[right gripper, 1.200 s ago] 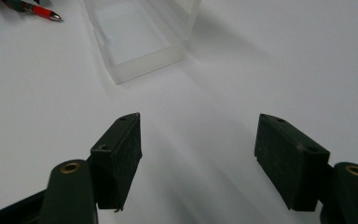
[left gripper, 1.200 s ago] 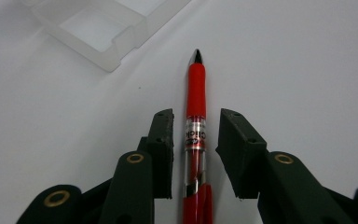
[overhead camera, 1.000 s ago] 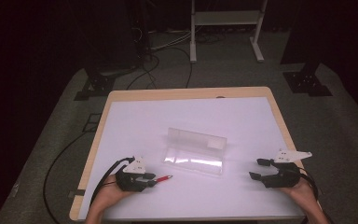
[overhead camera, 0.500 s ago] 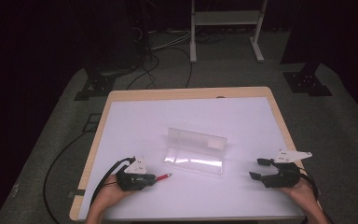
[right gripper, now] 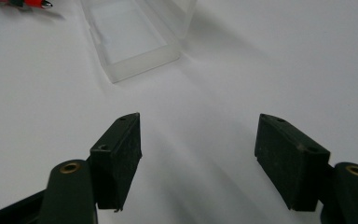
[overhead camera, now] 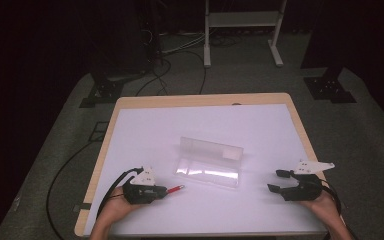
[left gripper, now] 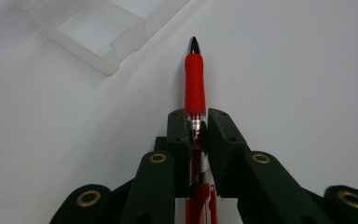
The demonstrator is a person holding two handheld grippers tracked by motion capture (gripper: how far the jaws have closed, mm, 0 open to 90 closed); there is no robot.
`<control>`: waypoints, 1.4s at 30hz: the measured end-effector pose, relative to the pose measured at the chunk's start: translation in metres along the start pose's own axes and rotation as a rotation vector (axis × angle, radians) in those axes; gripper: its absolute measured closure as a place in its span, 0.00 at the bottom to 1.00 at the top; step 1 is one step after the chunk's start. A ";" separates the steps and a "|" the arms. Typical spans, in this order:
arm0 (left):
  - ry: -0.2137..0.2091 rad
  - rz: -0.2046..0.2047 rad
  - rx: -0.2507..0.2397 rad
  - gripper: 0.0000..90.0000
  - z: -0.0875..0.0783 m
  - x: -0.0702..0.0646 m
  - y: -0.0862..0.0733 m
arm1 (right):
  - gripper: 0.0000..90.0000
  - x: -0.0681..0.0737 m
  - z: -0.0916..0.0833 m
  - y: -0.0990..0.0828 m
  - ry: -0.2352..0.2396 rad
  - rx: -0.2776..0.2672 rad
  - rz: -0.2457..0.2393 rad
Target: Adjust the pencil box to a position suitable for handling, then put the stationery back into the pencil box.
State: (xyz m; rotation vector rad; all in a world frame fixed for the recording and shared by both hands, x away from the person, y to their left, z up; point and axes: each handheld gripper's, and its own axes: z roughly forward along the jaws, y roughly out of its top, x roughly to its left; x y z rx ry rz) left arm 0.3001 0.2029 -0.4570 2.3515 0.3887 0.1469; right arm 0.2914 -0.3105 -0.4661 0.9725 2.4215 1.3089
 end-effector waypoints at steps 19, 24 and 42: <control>-0.032 0.048 -0.024 0.88 -0.011 0.003 0.028 | 0.33 -0.003 0.003 0.000 0.006 0.010 0.011; -0.042 0.060 -0.030 0.88 -0.012 0.006 0.037 | 0.33 -0.004 0.004 -0.001 0.008 0.017 0.014; -0.078 0.137 -0.011 0.88 -0.012 0.011 0.076 | 0.33 -0.004 0.005 -0.001 0.005 0.017 0.010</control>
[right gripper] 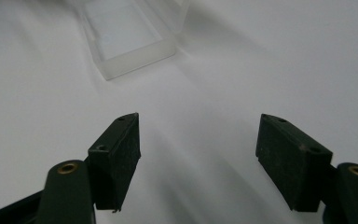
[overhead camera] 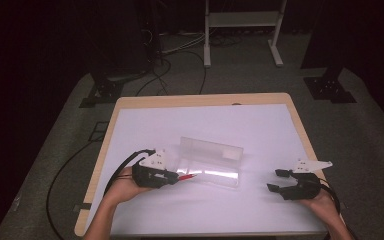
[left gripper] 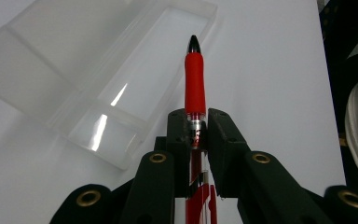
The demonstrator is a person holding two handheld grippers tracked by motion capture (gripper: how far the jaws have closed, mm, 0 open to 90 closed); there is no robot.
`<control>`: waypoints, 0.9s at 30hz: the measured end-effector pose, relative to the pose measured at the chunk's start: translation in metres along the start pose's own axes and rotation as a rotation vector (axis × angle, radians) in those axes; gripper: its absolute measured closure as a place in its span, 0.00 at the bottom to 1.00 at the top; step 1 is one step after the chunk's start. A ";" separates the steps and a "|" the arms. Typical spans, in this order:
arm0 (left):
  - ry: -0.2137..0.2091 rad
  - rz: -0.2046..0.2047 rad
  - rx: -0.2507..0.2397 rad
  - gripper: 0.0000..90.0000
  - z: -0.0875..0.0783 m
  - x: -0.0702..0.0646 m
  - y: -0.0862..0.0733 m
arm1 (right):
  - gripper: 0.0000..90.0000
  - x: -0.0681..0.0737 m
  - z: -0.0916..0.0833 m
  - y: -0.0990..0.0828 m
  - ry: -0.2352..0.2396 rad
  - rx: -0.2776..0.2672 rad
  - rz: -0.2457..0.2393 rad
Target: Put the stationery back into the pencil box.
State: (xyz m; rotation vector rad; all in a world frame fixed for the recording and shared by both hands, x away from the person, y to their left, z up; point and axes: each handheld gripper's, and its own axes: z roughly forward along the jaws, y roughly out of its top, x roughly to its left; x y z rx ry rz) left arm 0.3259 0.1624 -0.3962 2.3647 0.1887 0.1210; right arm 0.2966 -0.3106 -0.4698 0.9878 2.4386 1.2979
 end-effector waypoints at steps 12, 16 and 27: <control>-0.028 0.040 0.003 0.88 0.007 0.013 0.025 | 0.32 0.000 0.000 -0.001 0.002 0.002 0.000; -0.037 0.055 0.016 0.88 0.011 0.018 0.035 | 0.32 0.001 0.000 0.000 0.003 0.001 -0.005; -0.055 0.074 0.033 0.88 0.018 0.026 0.051 | 0.32 0.000 -0.002 -0.001 0.005 -0.010 0.004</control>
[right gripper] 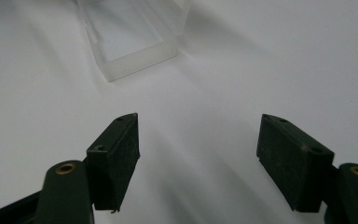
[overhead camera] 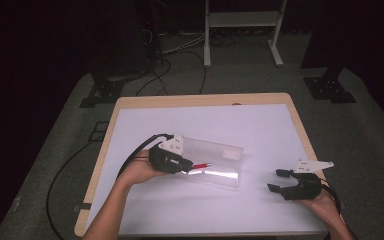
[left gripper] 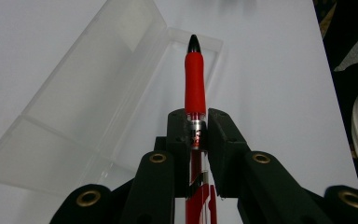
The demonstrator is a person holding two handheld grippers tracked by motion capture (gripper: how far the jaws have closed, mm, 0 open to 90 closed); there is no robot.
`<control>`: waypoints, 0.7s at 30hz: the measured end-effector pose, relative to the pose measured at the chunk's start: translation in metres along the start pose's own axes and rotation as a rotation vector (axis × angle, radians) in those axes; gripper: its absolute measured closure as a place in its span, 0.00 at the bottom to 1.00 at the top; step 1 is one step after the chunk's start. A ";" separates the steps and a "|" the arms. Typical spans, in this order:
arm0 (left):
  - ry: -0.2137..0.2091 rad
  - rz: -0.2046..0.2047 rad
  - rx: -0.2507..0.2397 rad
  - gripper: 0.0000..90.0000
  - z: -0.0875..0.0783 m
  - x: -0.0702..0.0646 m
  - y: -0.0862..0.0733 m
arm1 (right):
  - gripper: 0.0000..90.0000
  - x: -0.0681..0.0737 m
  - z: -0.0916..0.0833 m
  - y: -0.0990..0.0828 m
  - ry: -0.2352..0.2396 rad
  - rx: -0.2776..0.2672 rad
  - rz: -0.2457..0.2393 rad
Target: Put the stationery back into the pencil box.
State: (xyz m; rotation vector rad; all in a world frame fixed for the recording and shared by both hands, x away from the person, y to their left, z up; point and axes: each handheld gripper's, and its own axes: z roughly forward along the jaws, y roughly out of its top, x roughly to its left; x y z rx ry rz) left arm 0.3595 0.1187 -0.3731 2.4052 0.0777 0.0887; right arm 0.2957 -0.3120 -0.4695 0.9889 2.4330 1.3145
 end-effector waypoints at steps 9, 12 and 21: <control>-0.015 0.007 0.003 0.88 0.011 0.012 0.010 | 0.32 -0.001 -0.001 0.000 0.004 -0.002 0.003; -0.019 0.011 0.005 0.88 0.015 0.016 0.011 | 0.32 0.000 0.000 0.000 0.006 -0.001 0.001; -0.040 0.013 0.006 0.88 0.032 0.024 0.020 | 0.32 0.000 -0.002 0.000 0.009 -0.007 -0.002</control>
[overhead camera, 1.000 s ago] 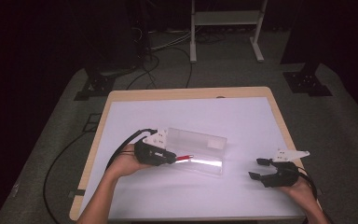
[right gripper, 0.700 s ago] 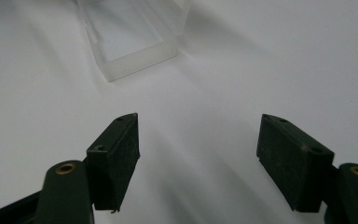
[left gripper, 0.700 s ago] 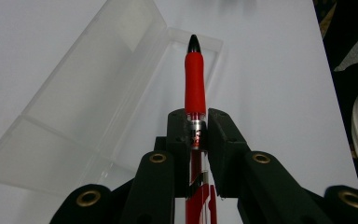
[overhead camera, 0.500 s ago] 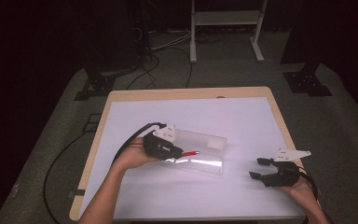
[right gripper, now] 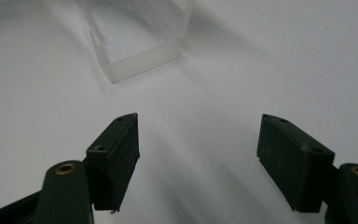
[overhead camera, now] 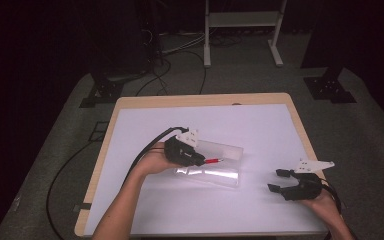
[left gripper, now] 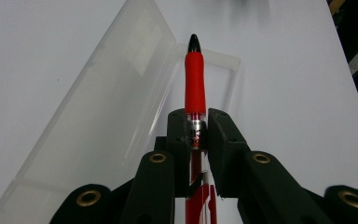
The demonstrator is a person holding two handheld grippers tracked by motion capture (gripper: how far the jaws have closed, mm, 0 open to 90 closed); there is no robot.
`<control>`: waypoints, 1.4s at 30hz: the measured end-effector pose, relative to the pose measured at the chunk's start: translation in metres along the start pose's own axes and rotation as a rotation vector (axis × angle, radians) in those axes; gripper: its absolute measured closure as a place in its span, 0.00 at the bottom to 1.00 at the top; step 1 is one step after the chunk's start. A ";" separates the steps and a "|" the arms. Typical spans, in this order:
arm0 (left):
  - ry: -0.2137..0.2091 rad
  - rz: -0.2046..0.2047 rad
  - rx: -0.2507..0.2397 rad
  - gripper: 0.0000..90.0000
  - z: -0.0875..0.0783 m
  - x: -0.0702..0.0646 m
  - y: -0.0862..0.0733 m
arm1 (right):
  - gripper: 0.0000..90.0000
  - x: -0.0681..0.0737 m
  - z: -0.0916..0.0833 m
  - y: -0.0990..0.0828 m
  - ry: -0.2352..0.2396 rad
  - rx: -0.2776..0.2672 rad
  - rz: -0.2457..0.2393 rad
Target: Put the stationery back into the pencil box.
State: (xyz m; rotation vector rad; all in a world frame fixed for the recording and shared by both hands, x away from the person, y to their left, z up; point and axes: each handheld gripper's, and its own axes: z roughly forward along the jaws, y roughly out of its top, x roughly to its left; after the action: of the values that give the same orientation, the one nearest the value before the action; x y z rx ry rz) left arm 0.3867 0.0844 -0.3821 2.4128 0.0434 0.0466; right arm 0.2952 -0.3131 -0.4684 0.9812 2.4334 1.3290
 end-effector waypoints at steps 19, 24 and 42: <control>-0.039 0.019 -0.008 0.88 0.029 0.008 0.012 | 0.32 -0.001 -0.003 -0.001 -0.002 -0.008 -0.002; -0.051 0.023 -0.003 0.88 0.038 0.009 0.013 | 0.32 -0.001 -0.003 -0.001 0.000 -0.002 -0.003; -0.062 0.028 0.032 0.88 0.061 0.011 0.012 | 0.31 -0.001 -0.004 -0.002 0.001 -0.002 -0.011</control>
State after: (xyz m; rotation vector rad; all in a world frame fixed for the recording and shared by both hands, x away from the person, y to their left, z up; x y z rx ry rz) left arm 0.4007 0.0352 -0.4198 2.4451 -0.0179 -0.0157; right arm 0.2933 -0.3169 -0.4676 0.9657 2.4340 1.3288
